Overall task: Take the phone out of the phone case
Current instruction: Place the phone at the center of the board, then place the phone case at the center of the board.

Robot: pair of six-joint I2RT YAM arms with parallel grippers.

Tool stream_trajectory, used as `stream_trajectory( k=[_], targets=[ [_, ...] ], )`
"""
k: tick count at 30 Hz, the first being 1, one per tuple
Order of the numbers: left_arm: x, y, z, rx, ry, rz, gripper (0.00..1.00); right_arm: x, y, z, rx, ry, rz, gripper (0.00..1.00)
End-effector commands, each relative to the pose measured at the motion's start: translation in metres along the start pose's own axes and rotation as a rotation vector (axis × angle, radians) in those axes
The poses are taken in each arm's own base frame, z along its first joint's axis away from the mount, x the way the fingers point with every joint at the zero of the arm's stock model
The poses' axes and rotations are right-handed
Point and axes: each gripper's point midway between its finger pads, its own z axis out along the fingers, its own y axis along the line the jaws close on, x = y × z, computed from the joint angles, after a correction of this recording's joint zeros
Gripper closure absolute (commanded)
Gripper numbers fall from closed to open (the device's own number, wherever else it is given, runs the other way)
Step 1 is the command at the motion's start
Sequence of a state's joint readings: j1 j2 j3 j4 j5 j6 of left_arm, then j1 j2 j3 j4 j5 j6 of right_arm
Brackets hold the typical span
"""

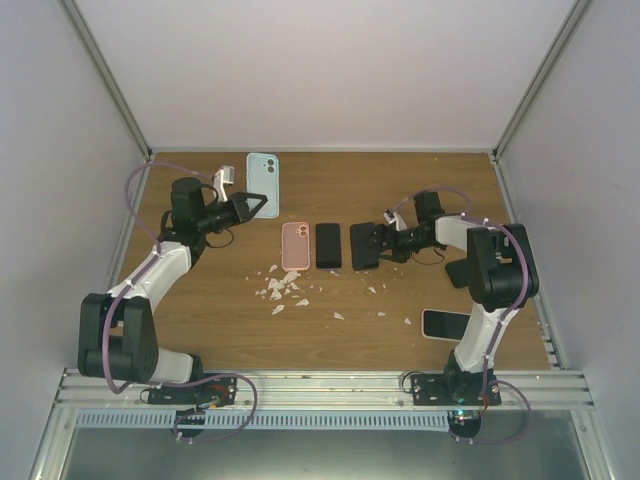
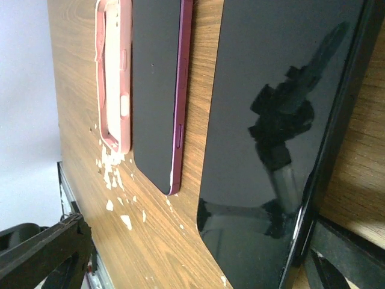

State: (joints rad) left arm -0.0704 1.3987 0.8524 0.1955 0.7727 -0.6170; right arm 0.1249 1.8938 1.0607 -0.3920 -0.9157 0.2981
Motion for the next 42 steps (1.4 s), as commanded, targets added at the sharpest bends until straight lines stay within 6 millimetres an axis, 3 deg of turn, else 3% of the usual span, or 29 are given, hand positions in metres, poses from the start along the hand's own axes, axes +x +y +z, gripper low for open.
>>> stream_trajectory(
  k=[1,7,16,32,42],
  targets=[
    [0.005,0.002,-0.012,-0.040,0.019,0.037,1.00,-0.004,0.005,-0.012,0.019,-0.029,-0.034,0.02],
    [0.044,0.030,-0.023,-0.117,0.142,-0.043,1.00,-0.003,0.003,-0.014,0.036,-0.035,-0.038,0.01],
    [0.088,0.056,-0.036,-0.193,0.248,-0.144,1.00,-0.007,-0.003,-0.020,0.083,-0.048,-0.044,0.00],
    [0.127,0.129,-0.038,-0.386,0.287,-0.353,1.00,-0.018,-0.001,-0.029,0.111,-0.078,-0.079,0.00],
    [0.131,0.137,-0.027,-0.365,0.310,-0.372,1.00,-0.016,-0.004,-0.027,0.113,-0.072,-0.080,0.00]
  ],
)
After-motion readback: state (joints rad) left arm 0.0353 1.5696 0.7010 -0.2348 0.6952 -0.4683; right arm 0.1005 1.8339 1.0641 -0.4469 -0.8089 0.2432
